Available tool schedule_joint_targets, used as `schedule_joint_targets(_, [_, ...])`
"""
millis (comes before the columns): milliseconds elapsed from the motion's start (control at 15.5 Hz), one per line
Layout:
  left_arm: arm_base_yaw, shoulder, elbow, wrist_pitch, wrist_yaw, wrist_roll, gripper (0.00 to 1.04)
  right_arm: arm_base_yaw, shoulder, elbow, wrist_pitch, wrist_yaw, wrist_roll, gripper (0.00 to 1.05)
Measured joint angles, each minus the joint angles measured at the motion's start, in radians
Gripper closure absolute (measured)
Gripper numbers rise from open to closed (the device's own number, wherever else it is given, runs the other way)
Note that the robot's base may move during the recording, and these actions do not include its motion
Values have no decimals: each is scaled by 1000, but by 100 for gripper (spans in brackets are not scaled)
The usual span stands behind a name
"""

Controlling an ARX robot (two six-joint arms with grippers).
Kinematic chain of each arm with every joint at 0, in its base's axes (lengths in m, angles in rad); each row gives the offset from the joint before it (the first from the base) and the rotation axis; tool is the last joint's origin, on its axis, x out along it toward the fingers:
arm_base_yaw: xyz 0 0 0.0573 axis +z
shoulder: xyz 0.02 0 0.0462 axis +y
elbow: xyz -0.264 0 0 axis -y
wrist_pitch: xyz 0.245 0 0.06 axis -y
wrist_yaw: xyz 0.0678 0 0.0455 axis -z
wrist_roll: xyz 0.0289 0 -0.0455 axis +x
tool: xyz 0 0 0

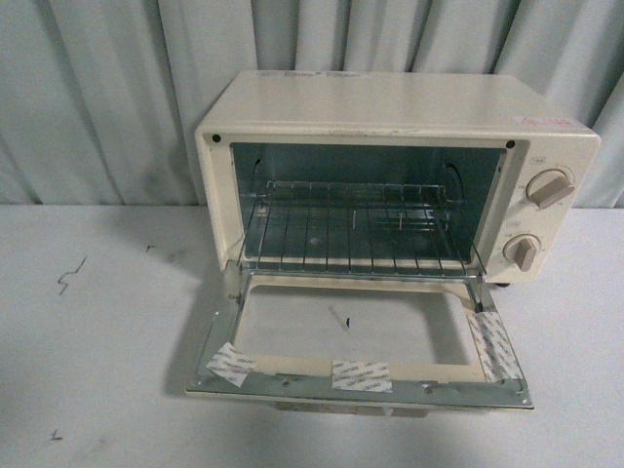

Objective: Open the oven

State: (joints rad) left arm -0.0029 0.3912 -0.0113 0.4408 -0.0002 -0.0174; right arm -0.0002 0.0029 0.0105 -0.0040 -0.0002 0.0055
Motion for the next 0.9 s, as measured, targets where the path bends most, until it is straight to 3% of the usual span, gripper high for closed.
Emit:
schedule_joint_targets(194, [0,-126,10,-174,0,0,103,0,0,0,0,0,0,6])
schedule_joint_targets(517, [0,-216,10,-266,0,0,103,0,0,0,0,0,0,6])
schedule_joint_targets(646, [0,-373,16,-456,-1,0,103,0,0,0,0,0,0,6])
schedule_joint_targets(905, [0,-383,16,-444,0,0,103,0,0,0,0,0,0,6])
